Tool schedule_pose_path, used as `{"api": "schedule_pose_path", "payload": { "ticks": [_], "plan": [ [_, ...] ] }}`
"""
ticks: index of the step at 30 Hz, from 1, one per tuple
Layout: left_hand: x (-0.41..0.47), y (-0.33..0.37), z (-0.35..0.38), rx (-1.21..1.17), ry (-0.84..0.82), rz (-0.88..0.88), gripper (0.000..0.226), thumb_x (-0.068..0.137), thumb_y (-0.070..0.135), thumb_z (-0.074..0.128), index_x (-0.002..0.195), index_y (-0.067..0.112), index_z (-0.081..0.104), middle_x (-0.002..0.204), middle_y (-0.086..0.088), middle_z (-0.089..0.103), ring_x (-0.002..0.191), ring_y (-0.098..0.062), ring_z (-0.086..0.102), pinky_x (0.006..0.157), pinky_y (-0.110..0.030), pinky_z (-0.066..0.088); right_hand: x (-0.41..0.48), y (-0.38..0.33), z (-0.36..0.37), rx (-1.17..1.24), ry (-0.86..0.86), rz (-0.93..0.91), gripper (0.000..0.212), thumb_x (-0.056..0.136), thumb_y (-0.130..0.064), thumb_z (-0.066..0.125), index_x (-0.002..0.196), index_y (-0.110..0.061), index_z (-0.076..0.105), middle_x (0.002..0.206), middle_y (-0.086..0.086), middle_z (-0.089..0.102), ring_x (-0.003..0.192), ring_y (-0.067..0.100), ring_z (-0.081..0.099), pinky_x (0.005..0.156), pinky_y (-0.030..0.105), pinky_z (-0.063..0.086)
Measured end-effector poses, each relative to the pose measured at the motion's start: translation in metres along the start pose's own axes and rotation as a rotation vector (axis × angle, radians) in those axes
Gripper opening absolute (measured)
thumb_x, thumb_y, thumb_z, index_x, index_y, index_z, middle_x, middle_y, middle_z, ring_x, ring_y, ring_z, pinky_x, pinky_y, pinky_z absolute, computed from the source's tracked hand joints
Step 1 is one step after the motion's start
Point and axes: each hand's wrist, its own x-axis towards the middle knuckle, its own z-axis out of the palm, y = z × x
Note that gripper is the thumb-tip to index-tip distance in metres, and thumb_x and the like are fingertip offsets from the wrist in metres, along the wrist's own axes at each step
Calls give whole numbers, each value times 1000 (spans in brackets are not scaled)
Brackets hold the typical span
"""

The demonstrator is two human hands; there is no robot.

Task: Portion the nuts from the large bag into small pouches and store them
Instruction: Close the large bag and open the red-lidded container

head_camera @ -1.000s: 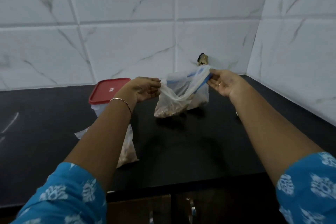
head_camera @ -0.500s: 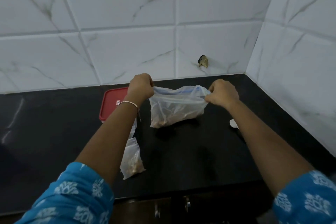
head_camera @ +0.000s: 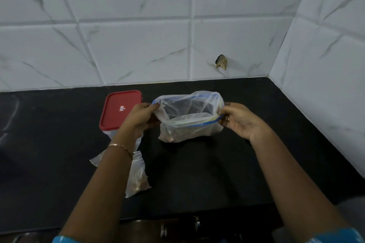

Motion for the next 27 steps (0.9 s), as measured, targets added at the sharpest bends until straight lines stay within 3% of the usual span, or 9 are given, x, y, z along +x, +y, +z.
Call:
{"api": "schedule_pose_path", "payload": {
  "ticks": [3, 8, 11, 14, 17, 19, 22, 24, 27],
  "plan": [
    [-5, -10, 2, -434, -73, -96, 9, 93, 14, 60, 96, 7, 65, 89, -9, 68, 86, -21, 66, 71, -34, 53, -2, 1, -2, 202, -11, -41, 22, 84, 10, 53, 96, -7, 60, 100, 13, 66, 89, 20, 67, 65, 26, 56],
    [-10, -11, -2, -673, -203, -126, 18, 91, 16, 60, 104, 5, 63, 94, -9, 70, 82, -20, 72, 69, -33, 61, -2, 0, -5, 579, -125, -58, 21, 86, -13, 61, 106, -6, 64, 110, 14, 69, 108, 25, 66, 91, 36, 55],
    [-13, -8, -5, -714, -247, -119, 21, 89, 17, 60, 105, 4, 63, 94, -10, 71, 83, -20, 72, 77, -33, 60, -1, -4, -1, 615, -85, -56, 25, 89, -13, 61, 113, -7, 64, 115, 14, 69, 110, 23, 66, 91, 36, 56],
    [-11, -8, -5, -677, -233, -89, 22, 79, 10, 65, 100, 4, 65, 92, -10, 72, 82, -17, 72, 71, -28, 61, -2, -9, 5, 602, -62, -56, 27, 81, -15, 66, 107, -7, 67, 110, 12, 71, 102, 19, 69, 88, 32, 57],
    [-6, -7, -2, -508, -137, -13, 9, 85, 3, 65, 94, 5, 65, 83, -7, 73, 77, -15, 71, 63, -22, 59, 3, -12, 7, 549, -17, -62, 22, 81, -12, 68, 103, -7, 67, 106, 11, 71, 96, 16, 68, 89, 29, 55],
    [-2, -2, -3, -336, -44, 54, 7, 86, 0, 66, 85, 6, 61, 78, -8, 71, 76, -16, 69, 61, -21, 58, 7, -17, 5, 464, 76, -79, 11, 81, -2, 68, 87, -11, 65, 96, 9, 69, 89, 16, 65, 79, 24, 57],
    [3, 8, -9, -47, 102, 189, 16, 83, -7, 67, 80, 4, 56, 78, -15, 64, 60, -16, 66, 51, -19, 55, 6, -27, 2, 44, 217, -175, 23, 75, 7, 71, 75, -15, 61, 82, 5, 65, 77, 14, 60, 56, 19, 50],
    [6, 13, -10, 142, 186, 285, 20, 81, -10, 67, 78, 6, 55, 79, -15, 63, 57, -19, 63, 48, -21, 54, 4, -28, 3, -345, 364, -285, 26, 72, 8, 72, 75, -15, 61, 77, 3, 63, 71, 13, 59, 56, 19, 45],
    [7, 17, 0, 470, 280, 470, 27, 77, -8, 65, 73, 17, 56, 75, 1, 62, 66, -21, 62, 60, -35, 56, 3, -22, 12, -852, 498, -543, 26, 70, 8, 69, 80, -13, 59, 75, -2, 57, 68, 11, 53, 57, 18, 39]
  ]
}}
